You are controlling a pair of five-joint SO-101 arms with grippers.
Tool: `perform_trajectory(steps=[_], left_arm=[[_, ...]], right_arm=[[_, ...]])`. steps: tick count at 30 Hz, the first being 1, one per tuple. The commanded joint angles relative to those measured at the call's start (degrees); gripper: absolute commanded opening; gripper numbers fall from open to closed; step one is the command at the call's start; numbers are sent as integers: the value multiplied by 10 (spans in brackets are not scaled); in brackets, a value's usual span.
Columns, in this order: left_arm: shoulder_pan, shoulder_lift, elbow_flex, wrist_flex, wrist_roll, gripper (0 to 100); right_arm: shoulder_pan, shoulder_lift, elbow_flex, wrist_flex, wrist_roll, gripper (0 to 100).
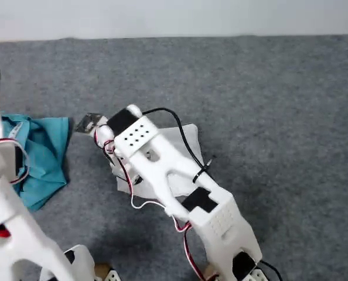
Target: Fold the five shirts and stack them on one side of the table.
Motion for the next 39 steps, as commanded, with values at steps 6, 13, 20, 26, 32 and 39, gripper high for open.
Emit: perform_trajectory(steps=[6, 13, 20, 26, 32, 39], left_arm=[[-25, -35, -17, 10, -4, 82], [-24, -35, -5, 11, -4, 82], [-25, -39, 29, 11, -4, 82], [-25, -39, 33, 11, -4, 82], [-25, -39, 33, 11, -4, 82], [-25, -39, 38, 11, -4, 82]], right_arm=[[127, -103, 1, 23, 33, 10], [165, -44, 1, 22, 32, 131], [132, 1, -26, 19, -2, 125], [131, 57, -86, 18, -19, 122], [123, 101, -136, 21, -30, 75], [97, 92, -153, 24, -8, 10]])
